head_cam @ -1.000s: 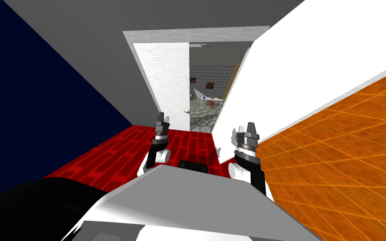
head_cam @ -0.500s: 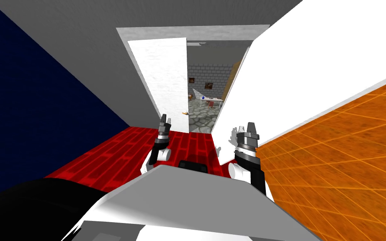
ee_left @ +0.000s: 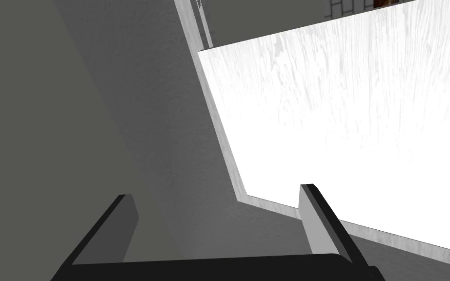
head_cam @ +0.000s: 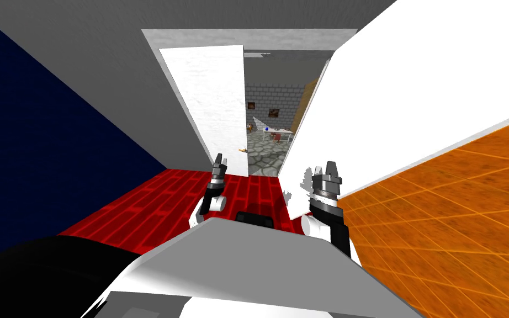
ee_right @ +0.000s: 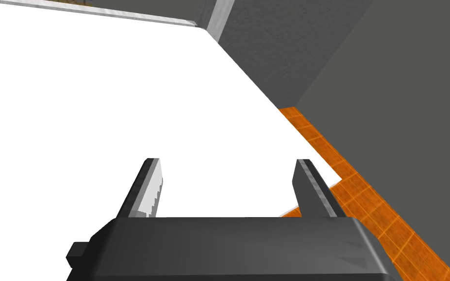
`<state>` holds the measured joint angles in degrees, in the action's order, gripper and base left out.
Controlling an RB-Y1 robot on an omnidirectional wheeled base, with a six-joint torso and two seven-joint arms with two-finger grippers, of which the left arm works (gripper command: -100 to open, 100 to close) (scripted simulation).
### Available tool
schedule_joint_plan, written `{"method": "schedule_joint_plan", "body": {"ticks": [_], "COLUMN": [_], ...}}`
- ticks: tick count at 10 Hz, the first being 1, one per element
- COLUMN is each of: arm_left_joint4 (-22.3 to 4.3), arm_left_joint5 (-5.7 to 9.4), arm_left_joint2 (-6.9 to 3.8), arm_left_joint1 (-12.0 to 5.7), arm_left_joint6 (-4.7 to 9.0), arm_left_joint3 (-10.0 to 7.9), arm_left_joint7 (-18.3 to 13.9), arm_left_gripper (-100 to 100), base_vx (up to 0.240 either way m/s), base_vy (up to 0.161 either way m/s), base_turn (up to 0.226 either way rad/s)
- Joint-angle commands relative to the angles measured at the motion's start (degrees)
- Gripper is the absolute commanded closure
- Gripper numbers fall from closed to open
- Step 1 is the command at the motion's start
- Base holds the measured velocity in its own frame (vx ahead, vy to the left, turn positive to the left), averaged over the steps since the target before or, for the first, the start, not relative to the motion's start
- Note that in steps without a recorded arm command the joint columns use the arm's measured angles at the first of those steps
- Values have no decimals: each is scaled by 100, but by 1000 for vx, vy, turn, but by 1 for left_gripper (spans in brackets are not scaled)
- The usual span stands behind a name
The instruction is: Pull the door open
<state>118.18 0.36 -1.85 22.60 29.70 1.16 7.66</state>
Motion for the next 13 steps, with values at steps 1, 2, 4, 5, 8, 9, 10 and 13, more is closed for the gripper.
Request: {"method": "schedule_joint_plan", "body": {"ticks": [1,2,4,5,8,9,10,13], "arm_left_joint4": [-262,-413,-741,-929,-1479,-1612,-1804,-2217], "arm_left_joint5": [21,33,60,74,118,133,148,180], "arm_left_joint2": [-38,-61,-107,-130,-195,-217,-238,-278], "arm_left_joint1": [-111,-168,-298,-364,-573,-646,-719,-870], "arm_left_joint6": [53,83,152,187,298,337,376,457], "arm_left_joint3": [-53,-82,-146,-179,-283,-319,-356,-431], "arm_left_joint7": [-25,-40,-72,-88,-139,-158,-176,-213], "arm_left_gripper": [-100,-100,-100,-100,-100,-100,-100,-100], "base_vx": [82,76,93,96,96,101,92,63], "base_vy": [21,21,29,20,23,27,25,20], "base_turn": [-46,-47,-48,-54,-53,-62,-60,-36]}}
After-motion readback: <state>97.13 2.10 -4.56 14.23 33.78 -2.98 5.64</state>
